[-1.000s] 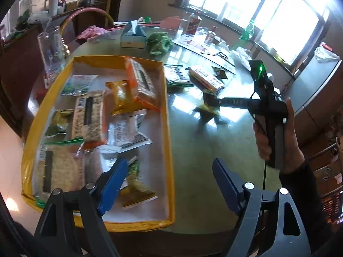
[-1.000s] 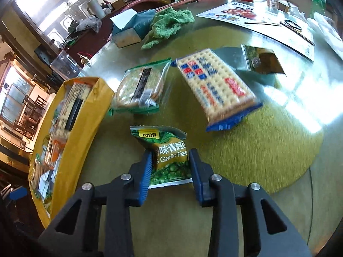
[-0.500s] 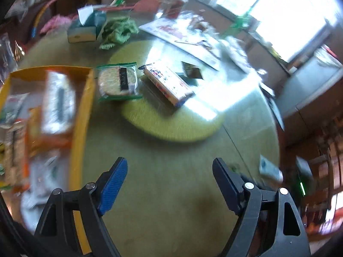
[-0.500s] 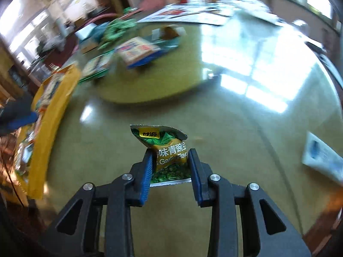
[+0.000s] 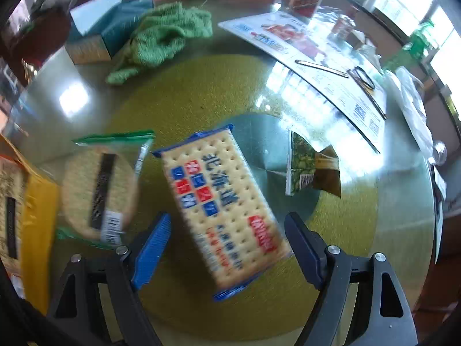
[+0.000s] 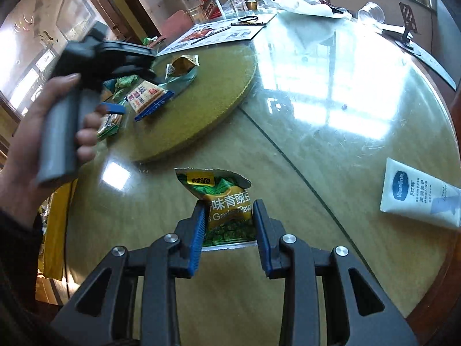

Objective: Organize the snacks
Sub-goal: 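Grasp the blue-printed cracker pack with the left tool while the right holds the pea bag, then carry both packets over the yellow tray and open both tools to drop them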

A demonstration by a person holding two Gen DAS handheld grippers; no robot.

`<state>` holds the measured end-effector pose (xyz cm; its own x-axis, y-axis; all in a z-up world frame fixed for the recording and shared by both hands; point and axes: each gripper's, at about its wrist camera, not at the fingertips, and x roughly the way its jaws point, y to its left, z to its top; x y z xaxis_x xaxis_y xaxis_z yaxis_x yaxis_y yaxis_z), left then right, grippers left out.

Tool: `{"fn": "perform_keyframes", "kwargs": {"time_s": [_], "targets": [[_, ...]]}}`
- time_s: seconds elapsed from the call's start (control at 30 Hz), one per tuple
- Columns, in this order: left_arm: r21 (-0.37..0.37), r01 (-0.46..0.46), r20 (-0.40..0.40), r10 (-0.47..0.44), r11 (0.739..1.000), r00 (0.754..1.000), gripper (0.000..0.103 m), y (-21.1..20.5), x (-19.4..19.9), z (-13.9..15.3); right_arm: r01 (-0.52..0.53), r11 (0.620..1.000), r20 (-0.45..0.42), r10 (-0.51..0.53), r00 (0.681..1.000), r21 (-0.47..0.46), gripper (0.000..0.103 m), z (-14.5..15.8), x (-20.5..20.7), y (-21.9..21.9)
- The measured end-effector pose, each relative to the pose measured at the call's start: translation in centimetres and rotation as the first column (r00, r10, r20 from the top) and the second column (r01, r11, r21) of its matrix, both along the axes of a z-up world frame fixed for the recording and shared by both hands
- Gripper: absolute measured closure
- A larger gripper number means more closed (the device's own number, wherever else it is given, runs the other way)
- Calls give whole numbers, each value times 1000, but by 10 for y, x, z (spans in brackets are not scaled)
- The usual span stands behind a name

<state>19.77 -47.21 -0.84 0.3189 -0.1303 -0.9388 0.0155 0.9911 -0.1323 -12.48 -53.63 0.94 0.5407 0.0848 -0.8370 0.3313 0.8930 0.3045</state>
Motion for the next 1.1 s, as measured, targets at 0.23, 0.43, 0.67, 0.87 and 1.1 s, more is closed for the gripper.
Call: {"fn": "perform_keyframes", "kwargs": {"time_s": [0.23, 0.43, 0.67, 0.87, 1.1], "targets": [[135, 137, 62, -146, 981, 987, 39, -11, -26, -4, -5, 1000, 10, 5, 1000, 8, 69, -1, -2, 0], [139, 277, 51, -286, 951, 957, 45, 12, -112, -2, -10, 1000, 18, 10, 1000, 8, 69, -2, -4, 3], [130, 437, 51, -446, 890, 893, 46, 68, -238, 2, -46, 999, -6, 46, 999, 10, 69, 1, -18, 18], [103, 458, 50, -464, 883, 884, 39, 93, -239, 1, -83, 996, -39, 82, 996, -27, 69, 3, -25, 42], [88, 469, 87, -476, 879, 875, 48, 101, -229, 2, -68, 998, -36, 68, 997, 11, 70, 5, -23, 54]]}}
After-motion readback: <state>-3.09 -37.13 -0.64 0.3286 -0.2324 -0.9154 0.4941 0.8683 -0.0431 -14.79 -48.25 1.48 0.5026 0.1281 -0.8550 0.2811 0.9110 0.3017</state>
